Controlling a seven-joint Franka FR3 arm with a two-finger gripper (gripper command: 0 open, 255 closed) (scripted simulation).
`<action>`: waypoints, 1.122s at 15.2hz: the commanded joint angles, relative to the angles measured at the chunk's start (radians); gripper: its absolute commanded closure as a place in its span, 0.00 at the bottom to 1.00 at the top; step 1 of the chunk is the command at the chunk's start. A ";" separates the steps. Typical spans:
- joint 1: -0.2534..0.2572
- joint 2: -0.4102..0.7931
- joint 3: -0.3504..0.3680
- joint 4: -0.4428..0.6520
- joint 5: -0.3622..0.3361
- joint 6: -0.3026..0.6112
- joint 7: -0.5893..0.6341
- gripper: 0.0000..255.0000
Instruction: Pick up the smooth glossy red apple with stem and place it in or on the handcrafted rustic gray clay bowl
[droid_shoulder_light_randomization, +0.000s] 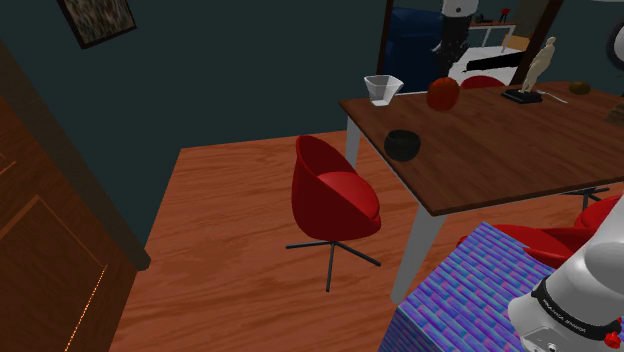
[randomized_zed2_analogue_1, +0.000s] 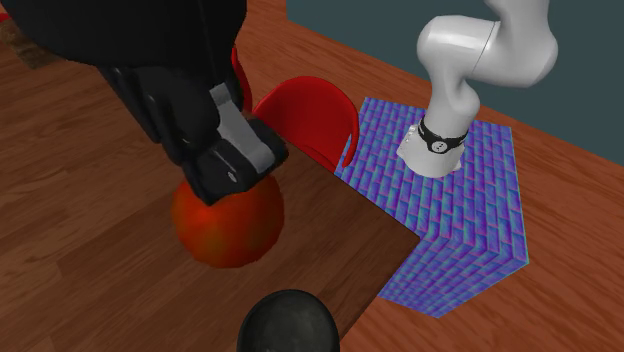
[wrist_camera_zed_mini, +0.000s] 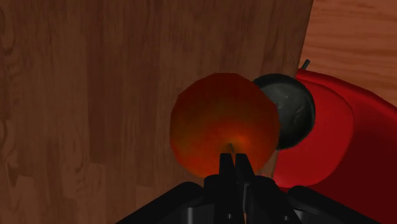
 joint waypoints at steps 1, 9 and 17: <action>0.015 0.052 0.013 0.100 0.010 -0.053 0.027 1.00; 0.054 0.193 0.043 0.334 0.031 -0.155 0.100 1.00; 0.067 0.136 0.045 0.139 0.019 -0.017 0.117 1.00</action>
